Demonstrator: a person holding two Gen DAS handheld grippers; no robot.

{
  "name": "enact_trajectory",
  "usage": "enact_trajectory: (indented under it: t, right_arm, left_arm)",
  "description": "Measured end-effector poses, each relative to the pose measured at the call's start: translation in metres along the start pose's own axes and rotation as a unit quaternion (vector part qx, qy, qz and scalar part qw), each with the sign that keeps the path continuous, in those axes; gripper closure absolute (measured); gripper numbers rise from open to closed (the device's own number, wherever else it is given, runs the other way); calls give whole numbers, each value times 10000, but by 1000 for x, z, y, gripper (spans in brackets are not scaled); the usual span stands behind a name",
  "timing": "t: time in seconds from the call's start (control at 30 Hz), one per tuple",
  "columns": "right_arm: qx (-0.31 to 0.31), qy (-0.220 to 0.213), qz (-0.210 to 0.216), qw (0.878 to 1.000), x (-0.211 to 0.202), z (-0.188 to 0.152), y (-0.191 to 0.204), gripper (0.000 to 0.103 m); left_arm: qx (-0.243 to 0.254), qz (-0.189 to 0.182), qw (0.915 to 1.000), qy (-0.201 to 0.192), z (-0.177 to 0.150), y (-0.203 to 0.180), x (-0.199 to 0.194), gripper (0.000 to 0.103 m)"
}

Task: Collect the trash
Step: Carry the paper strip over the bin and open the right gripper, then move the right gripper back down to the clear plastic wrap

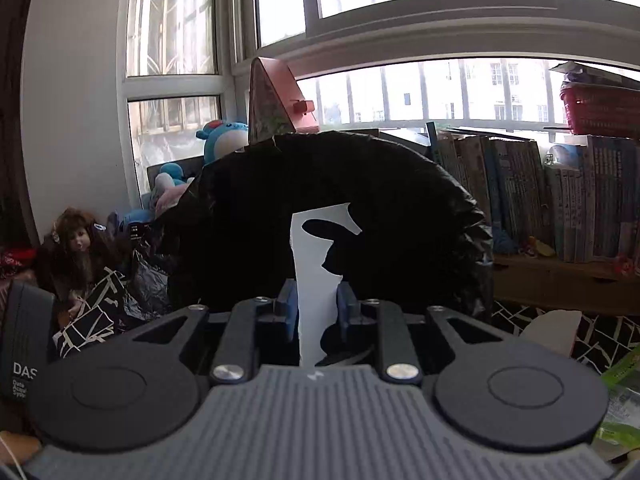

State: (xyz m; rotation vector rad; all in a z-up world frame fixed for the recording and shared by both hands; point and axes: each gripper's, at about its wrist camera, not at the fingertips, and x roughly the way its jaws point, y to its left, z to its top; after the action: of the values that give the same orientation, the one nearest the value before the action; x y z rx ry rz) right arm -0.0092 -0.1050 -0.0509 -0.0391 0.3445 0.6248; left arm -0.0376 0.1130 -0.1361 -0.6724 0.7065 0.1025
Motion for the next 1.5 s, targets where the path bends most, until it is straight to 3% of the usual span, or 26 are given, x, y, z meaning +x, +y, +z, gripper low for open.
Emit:
enact_trajectory:
  t: [0.03,0.1,0.13,0.4,0.7,0.9,1.07,1.5]
  right_arm:
    - [1,32,1,10000,3,0,0,70]
    - [49,58,37,10000,5,0,-2,52]
    - [80,67,67,9999,6,0,-2,49]
    - [174,18,167,9997,-4,-2,-10,39]
    - [461,-460,112,9978,-40,1,-36,33]
    - [476,-842,-364,9946,-72,-1,-56,25]
    - [577,-867,-792,9914,-89,-9,-79,22]
    - [924,-102,-1948,9764,-87,-73,-134,20]
  left_arm:
    - [-4,-3,10000,-1,0,0,0,65]
    - [-2,-3,10000,-2,0,1,0,65]
    - [-2,-2,10000,-2,0,1,0,65]
    - [-25,9,10000,35,4,0,-1,64]
    - [-87,3,9999,143,12,-3,1,62]
    - [-96,15,9997,224,22,-7,3,59]
    - [-15,-14,9993,365,32,-13,6,52]
    - [6,15,9981,611,45,-17,10,51]
